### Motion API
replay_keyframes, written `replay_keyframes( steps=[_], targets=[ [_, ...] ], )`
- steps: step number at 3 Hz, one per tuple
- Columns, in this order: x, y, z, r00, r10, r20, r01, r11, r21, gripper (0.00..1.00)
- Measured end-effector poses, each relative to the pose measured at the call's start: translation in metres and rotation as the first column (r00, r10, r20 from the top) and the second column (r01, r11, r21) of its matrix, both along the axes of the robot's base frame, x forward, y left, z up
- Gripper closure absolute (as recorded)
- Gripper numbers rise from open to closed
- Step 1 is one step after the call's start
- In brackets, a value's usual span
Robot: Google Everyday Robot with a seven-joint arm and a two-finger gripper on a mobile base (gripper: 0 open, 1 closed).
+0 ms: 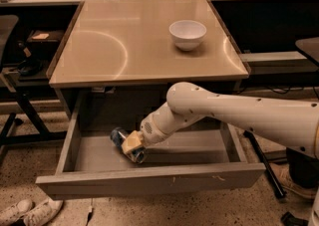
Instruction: Place redbull can into top drawer
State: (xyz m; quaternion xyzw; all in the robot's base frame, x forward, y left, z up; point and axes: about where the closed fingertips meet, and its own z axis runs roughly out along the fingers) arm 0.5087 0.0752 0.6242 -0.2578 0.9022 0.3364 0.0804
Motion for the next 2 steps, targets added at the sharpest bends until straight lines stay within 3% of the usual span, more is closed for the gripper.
replay_keyframes(
  steps=[1, 2],
  targets=[
    [0.0, 0.0, 0.0, 1.0, 0.0, 0.0, 0.0, 1.0, 0.0, 0.12],
    [0.0, 0.0001, 0.0, 1.0, 0.0, 0.0, 0.0, 1.0, 0.0, 0.0]
  ],
)
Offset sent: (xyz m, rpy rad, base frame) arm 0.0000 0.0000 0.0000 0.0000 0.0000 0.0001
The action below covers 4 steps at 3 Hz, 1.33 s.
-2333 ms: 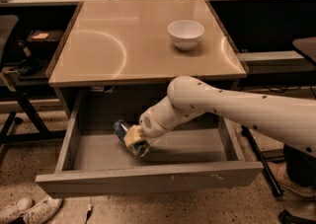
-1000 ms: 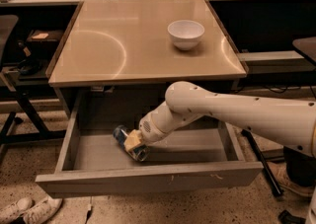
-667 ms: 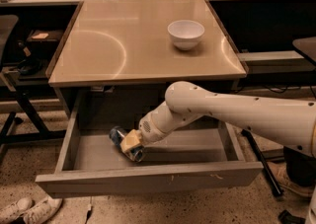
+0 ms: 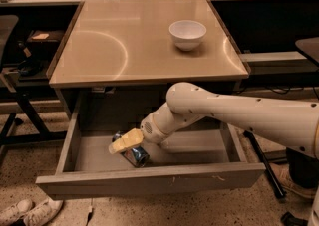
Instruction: Place redbull can into top drawer
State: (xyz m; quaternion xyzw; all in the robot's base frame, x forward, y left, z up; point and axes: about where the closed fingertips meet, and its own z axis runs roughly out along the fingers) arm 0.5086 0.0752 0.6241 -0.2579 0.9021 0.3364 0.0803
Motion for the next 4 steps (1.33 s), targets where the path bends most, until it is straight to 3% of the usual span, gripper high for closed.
replay_keyframes(
  steps=[1, 2, 3, 4],
  targets=[
    [0.0, 0.0, 0.0, 1.0, 0.0, 0.0, 0.0, 1.0, 0.0, 0.0],
    [-0.004, 0.001, 0.023, 0.9998, -0.007, 0.018, 0.008, 0.999, -0.031, 0.0],
    [-0.024, -0.013, 0.071, 0.9965, -0.058, 0.061, 0.063, 0.994, -0.094, 0.0],
    [-0.043, -0.038, 0.132, 0.9827, -0.124, 0.137, 0.15, 0.969, -0.196, 0.0]
  ],
)
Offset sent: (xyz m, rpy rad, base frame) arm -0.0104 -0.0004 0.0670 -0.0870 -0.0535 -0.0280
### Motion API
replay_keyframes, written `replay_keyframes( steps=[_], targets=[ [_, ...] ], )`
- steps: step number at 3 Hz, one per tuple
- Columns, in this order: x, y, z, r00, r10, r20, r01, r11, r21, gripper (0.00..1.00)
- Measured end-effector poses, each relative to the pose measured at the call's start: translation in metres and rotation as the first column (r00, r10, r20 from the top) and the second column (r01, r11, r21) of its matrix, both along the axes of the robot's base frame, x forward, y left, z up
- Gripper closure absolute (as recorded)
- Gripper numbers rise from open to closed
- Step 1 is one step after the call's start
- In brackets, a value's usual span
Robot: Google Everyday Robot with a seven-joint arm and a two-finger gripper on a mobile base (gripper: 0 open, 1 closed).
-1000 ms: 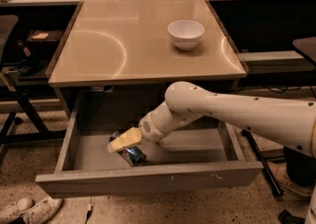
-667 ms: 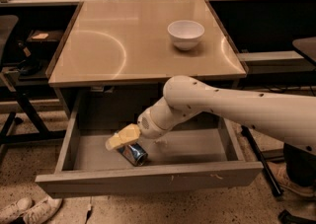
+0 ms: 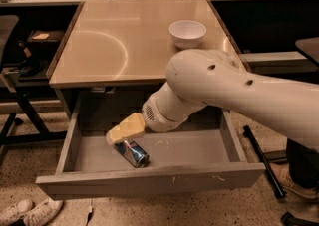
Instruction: Place redbull can into top drawer
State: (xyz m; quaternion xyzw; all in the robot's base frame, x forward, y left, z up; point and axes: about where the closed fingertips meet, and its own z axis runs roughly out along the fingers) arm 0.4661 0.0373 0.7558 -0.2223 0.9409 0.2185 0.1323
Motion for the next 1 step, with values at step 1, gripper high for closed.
replay_keyframes(
  steps=[1],
  targets=[
    [-0.0087, 0.0009, 0.0356, 0.9978, -0.018, 0.063, 0.019, 1.0, -0.014, 0.0]
  ],
)
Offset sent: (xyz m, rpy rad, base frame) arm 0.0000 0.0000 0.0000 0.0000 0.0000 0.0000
